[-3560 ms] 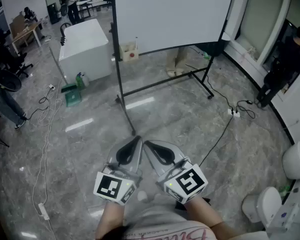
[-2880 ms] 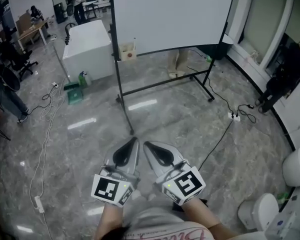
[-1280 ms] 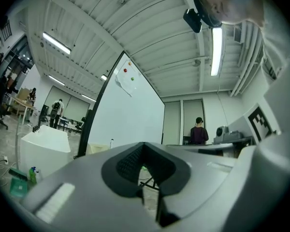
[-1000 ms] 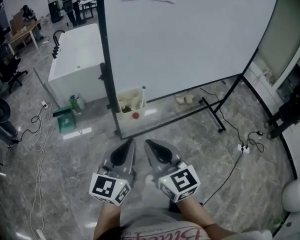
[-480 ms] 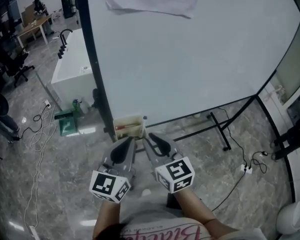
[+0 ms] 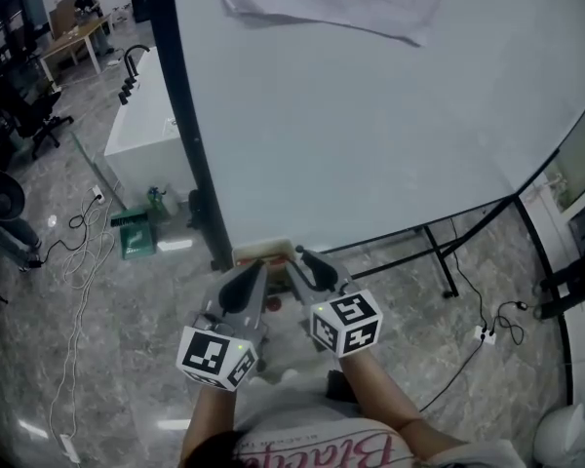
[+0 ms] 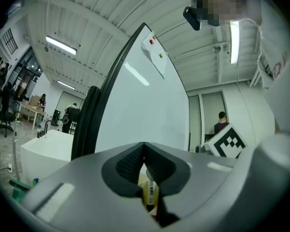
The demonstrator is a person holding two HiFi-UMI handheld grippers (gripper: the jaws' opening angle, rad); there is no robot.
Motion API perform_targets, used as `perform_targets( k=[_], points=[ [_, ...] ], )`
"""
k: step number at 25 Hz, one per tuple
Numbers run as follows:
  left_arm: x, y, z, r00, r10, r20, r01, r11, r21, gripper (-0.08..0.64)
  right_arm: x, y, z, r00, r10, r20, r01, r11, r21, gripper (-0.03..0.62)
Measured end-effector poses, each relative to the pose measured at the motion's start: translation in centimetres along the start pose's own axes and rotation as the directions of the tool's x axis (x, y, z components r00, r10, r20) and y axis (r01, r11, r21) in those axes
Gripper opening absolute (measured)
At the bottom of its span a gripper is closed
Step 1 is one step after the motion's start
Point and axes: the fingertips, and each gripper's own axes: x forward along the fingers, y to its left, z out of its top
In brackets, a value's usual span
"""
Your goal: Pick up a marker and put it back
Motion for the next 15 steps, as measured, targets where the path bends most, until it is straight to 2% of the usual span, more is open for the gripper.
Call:
perform_targets(
  k=[2, 10, 15],
  points=[
    [0.2, 0.3, -0.2, 1.0, -0.007, -0.007, 0.007, 1.0, 0.001, 0.0, 0.4, 0.0, 0.2, 1.0, 0.006, 0.014, -0.006, 1.0, 0.019, 0.063],
    [-0.1, 0.5, -0.1, 0.998, -0.058, -0.015, 0.058, 0.998, 0.001, 0.0, -0.3, 1.4, 1.7, 0.997, 0.004, 0.072, -0.008, 0.999, 0.051, 0.066],
    [0.0, -0.1, 1.3, 0.995, -0.096, 0.006, 0.096, 0.995, 0.02, 0.0, -2.7, 2.1, 5.4, 0.981, -0.021, 0.194, 0.012, 0.999, 0.048, 0.066]
  ],
)
